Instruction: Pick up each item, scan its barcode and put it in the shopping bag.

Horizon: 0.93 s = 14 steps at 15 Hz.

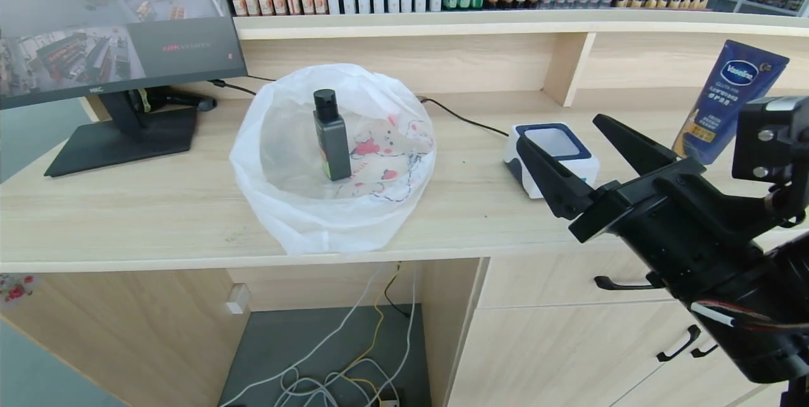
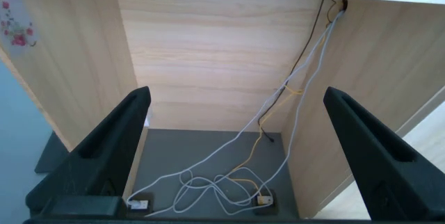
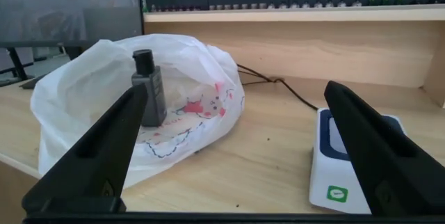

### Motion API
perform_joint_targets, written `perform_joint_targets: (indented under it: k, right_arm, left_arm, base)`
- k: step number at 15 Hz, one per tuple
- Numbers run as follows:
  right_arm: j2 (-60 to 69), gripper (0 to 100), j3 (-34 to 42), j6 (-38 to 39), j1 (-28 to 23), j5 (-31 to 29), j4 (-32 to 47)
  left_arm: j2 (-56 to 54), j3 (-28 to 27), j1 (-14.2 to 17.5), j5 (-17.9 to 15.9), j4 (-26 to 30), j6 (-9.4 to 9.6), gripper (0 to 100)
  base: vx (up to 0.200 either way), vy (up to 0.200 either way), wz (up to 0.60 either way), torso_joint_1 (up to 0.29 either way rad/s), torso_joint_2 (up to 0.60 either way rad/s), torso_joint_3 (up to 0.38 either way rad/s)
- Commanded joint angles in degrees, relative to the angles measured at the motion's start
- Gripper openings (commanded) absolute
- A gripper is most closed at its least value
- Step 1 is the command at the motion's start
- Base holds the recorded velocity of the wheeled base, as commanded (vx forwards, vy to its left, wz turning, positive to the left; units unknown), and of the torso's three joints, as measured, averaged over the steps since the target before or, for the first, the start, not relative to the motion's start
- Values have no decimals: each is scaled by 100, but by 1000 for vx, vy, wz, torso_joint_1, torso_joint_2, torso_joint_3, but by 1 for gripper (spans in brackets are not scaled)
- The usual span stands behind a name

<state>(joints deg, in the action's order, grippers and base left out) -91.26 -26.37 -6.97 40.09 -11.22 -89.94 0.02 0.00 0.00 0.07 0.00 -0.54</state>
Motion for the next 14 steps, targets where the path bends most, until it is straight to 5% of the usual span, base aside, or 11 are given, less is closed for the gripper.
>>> perform_joint_targets:
  k: [1, 14]
  right_arm:
    - [3, 100, -26, -32, 7, -3, -6]
    - [223, 100, 141, -67, 16, -3, -6]
  left_arm:
    - [-2, 0, 0, 1, 0, -8, 100]
    - [-2, 0, 0, 1, 0, -17, 100]
  base:
    - [0, -200, 0, 2, 12, 2]
    - [0, -200, 0, 2, 2, 2]
